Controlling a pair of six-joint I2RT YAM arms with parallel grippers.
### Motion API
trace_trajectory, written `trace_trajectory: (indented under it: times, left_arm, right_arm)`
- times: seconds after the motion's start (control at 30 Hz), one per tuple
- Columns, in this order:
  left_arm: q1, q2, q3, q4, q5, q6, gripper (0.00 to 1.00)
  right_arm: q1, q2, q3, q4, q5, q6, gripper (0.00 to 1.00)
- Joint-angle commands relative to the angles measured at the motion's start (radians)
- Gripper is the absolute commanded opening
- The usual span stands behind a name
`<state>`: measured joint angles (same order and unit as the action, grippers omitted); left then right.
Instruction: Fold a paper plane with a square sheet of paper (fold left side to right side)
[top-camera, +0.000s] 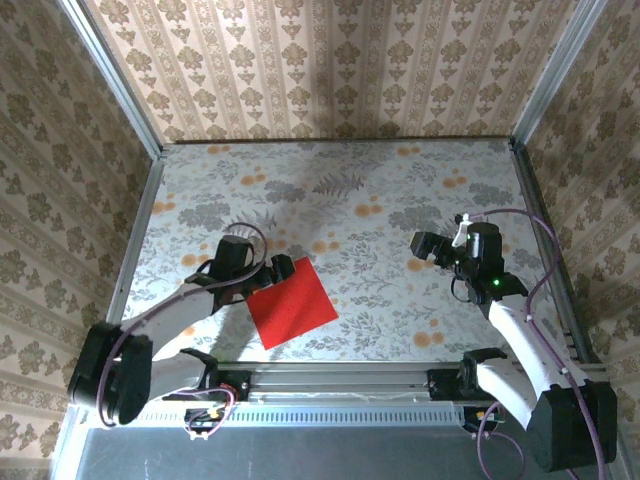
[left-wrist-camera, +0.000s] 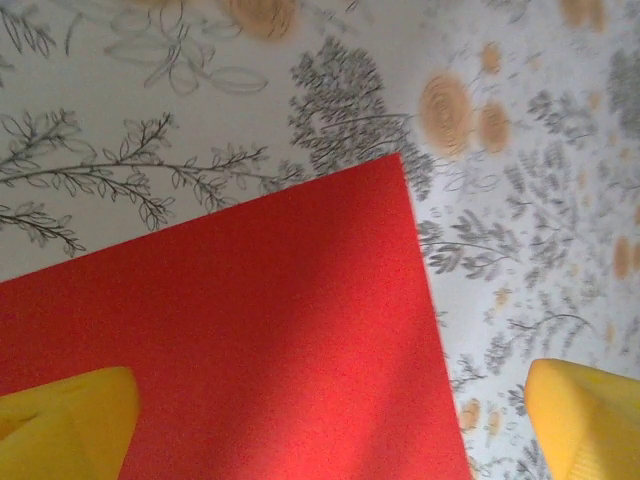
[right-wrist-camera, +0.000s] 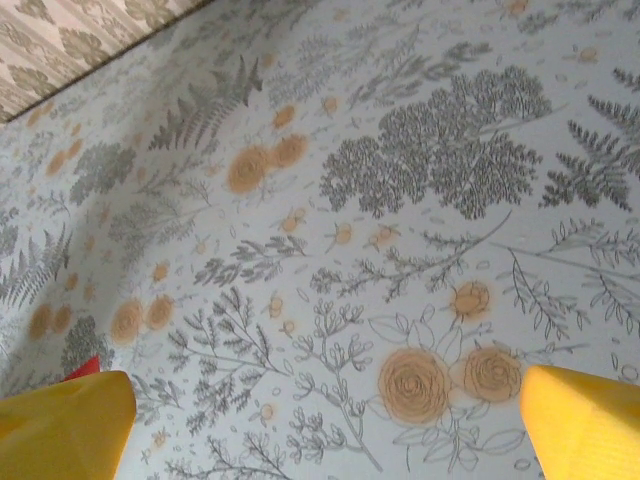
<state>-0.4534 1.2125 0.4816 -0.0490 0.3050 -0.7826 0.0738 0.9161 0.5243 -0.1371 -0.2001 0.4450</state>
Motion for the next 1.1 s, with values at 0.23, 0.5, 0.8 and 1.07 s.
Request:
trace_trajectory:
  times: [0.23,0.5,0.8,1.07]
  left_arm:
    - [-0.089,0.261,0.113,0.126,-0.007,-0.015,1.00]
    - [-0.166,0.438,0.228,0.115,0.049,0.055,1.00]
    - [-0.250,0.559,0.464,-0.051,0.073,0.240,1.00]
    - [-0.248,0.466,0.534,-0.088,0.051,0.276,1.00]
  right_arm:
    - [0.011,-0.028,0.013,-0.104,0.019,-0.033,1.00]
    - [0.011,-0.020,0.036,-0.142,0.028,-0.075,1.00]
    - [0.012,0.036,0.075,-0.198,0.008,-0.113,1.00]
    - [0.045,0.118,0.121,-0.193,-0.011,-0.093,0.96]
